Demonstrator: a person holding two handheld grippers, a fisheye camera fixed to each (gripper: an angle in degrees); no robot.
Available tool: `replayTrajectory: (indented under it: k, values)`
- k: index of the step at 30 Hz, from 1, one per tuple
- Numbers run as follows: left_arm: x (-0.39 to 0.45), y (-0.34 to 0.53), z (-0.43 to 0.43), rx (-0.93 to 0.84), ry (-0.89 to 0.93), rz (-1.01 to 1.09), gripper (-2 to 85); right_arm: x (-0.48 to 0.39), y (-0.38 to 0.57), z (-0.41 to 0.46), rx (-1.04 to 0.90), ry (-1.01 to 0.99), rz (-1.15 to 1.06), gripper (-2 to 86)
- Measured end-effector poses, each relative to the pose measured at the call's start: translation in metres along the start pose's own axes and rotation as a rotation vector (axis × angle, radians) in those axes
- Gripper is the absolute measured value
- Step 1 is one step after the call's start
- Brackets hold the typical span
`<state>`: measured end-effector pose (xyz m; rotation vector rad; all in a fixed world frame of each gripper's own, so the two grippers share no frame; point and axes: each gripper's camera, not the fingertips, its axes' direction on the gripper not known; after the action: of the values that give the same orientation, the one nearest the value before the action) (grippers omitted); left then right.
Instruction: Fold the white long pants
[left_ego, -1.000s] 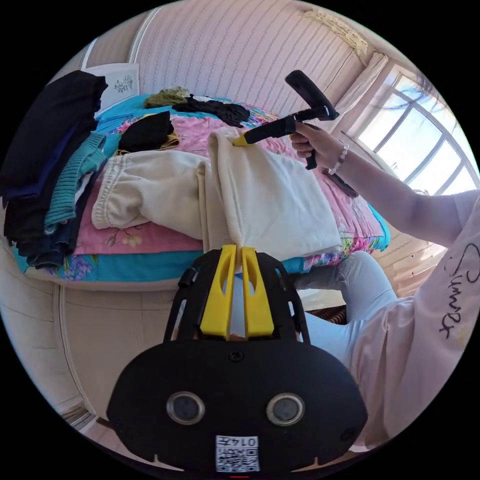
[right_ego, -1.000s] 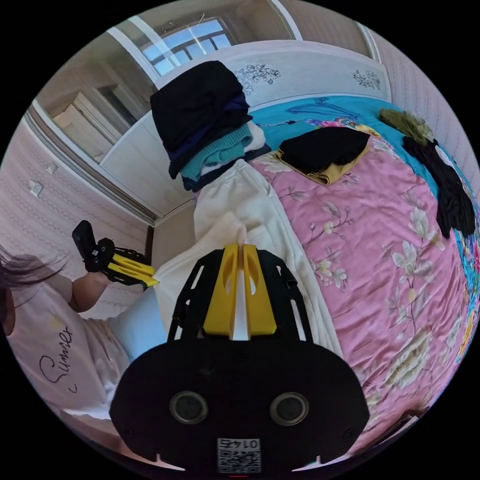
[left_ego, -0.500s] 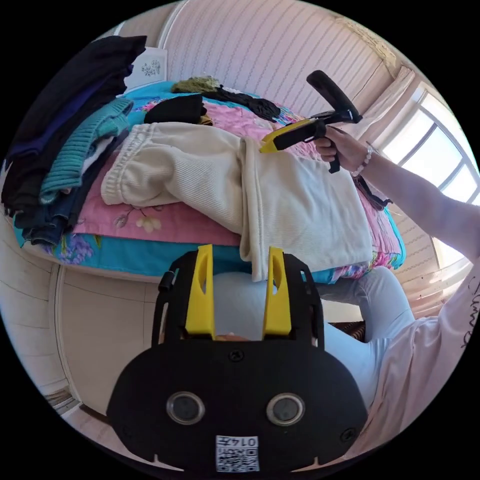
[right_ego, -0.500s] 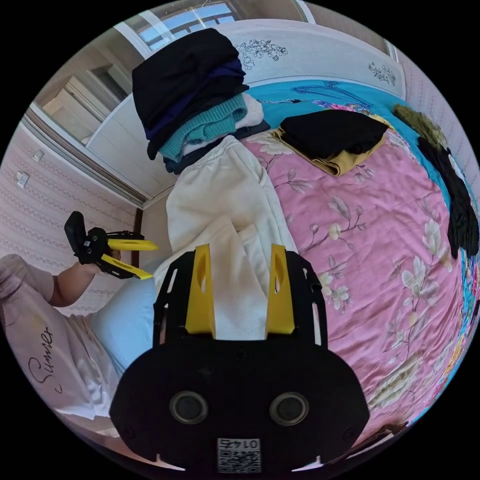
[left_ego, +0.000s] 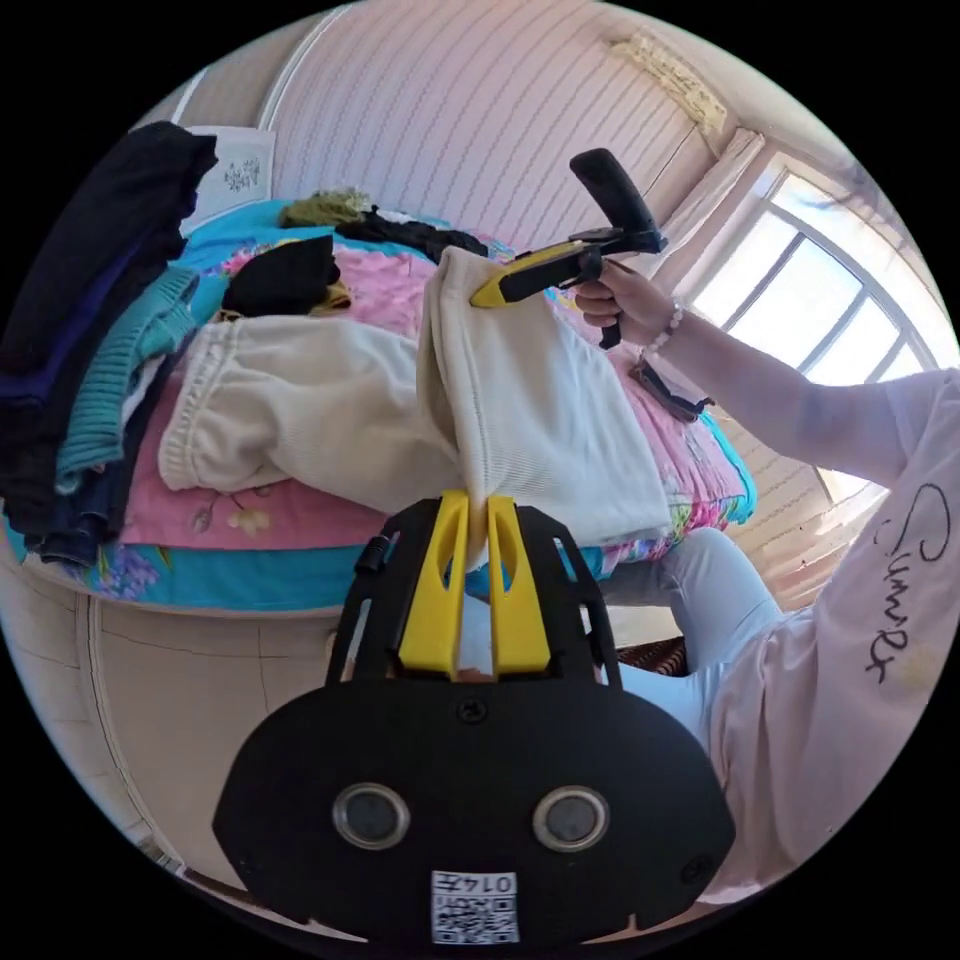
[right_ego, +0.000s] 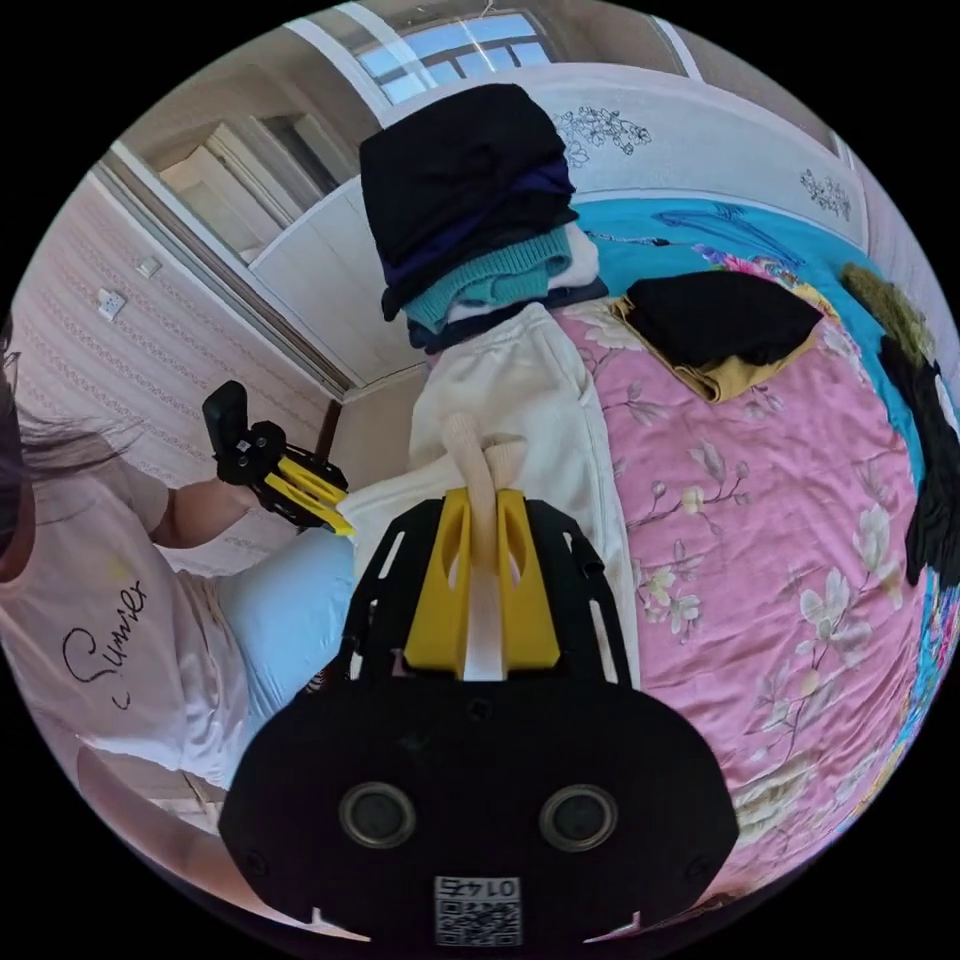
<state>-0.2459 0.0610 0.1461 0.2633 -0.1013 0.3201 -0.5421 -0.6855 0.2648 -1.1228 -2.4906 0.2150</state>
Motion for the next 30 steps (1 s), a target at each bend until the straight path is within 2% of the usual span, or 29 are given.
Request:
replayTrajectory:
  k: [3, 5, 8, 10, 13, 20, 24, 29, 30]
  values:
    - [-0.007, -0.011, -0.033, 0.075, -0.187, -0.001, 3.2, -0.006, -0.040, -0.024, 0.103, -0.061, -0.034, 4.5]
    - [-0.033, -0.025, -0.042, 0.066, -0.386, -0.069, 4.3, -0.001, -0.075, -0.028, 0.151, -0.085, -0.001, 5.3]
    - [-0.071, -0.025, -0.034, 0.036, -0.511, -0.190, 6.2, 0.018, -0.124, -0.004, 0.166, -0.057, 0.187, 7.8]
    - [-0.084, -0.013, -0.032, 0.053, -0.457, -0.278, 6.3, 0.030, -0.135, 0.015, 0.106, -0.031, 0.326, 7.5]
    - [-0.069, 0.009, -0.036, 0.119, -0.391, -0.264, 5.9, 0.020, -0.115, 0.009, 0.134, -0.011, 0.298, 5.1]
    - [0.039, 0.006, 0.018, -0.002, -0.181, 0.157, -0.3, -0.034, -0.055, 0.018, -0.077, 0.325, 0.150, 0.1]
    - [0.084, -0.008, 0.067, -0.089, -0.157, 0.331, -0.9, -0.063, -0.060, 0.046, -0.190, 0.420, 0.104, -0.3]
    - [0.093, 0.002, 0.124, -0.262, -0.240, 0.350, -1.0, -0.056, -0.081, 0.096, -0.328, 0.416, 0.184, -0.4]
    - [0.090, 0.005, 0.130, -0.245, -0.220, 0.316, -1.0, -0.055, -0.082, 0.105, -0.336, 0.418, 0.202, -0.4]
